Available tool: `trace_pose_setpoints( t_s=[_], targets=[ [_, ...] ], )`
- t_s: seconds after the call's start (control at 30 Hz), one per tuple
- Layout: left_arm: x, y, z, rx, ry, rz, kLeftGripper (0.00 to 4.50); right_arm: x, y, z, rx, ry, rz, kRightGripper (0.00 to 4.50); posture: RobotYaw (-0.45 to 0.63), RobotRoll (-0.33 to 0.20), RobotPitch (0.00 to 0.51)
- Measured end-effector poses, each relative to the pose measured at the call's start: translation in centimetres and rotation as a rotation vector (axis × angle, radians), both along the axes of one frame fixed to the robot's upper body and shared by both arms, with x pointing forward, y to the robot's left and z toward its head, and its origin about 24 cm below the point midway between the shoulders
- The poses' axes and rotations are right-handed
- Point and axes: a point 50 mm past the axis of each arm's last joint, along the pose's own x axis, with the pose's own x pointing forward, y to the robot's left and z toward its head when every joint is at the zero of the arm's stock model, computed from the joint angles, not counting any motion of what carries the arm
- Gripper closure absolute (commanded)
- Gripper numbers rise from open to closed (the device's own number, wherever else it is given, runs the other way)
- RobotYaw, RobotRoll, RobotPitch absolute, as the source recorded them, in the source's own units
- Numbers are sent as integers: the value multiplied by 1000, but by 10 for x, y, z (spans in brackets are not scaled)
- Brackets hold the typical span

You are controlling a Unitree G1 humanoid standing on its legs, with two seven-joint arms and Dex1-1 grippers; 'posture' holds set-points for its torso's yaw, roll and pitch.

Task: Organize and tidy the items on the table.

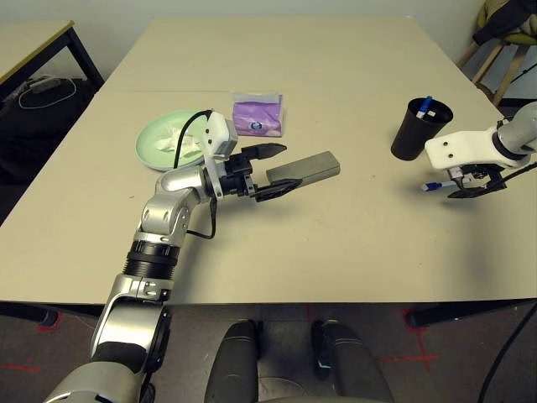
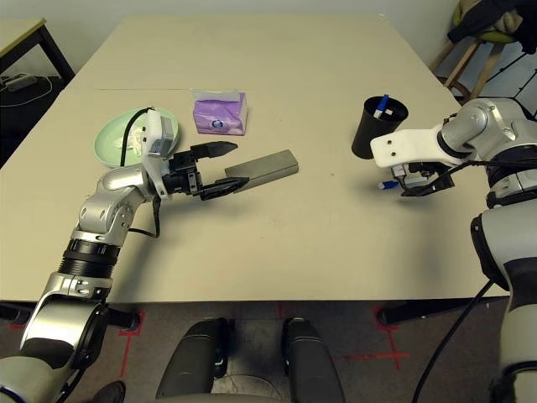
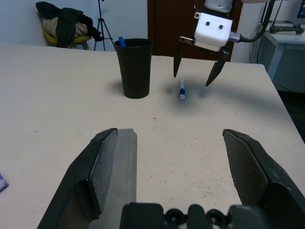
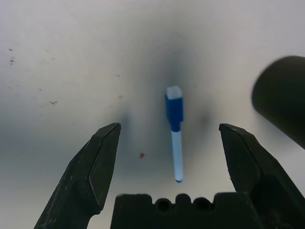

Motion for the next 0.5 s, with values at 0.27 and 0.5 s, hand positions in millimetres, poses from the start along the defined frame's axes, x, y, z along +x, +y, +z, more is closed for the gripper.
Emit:
trace_pose_setpoints(
  t_s=[0.27, 0.5],
  targets=[
    [-3, 6, 1, 10, 10, 25, 0, 1, 1, 11, 22, -24, -8, 28, 170, 0, 249],
    [-2, 9, 1, 7, 15, 33, 0, -2, -8, 19, -15, -39, -28, 28, 169, 0, 270]
  ],
)
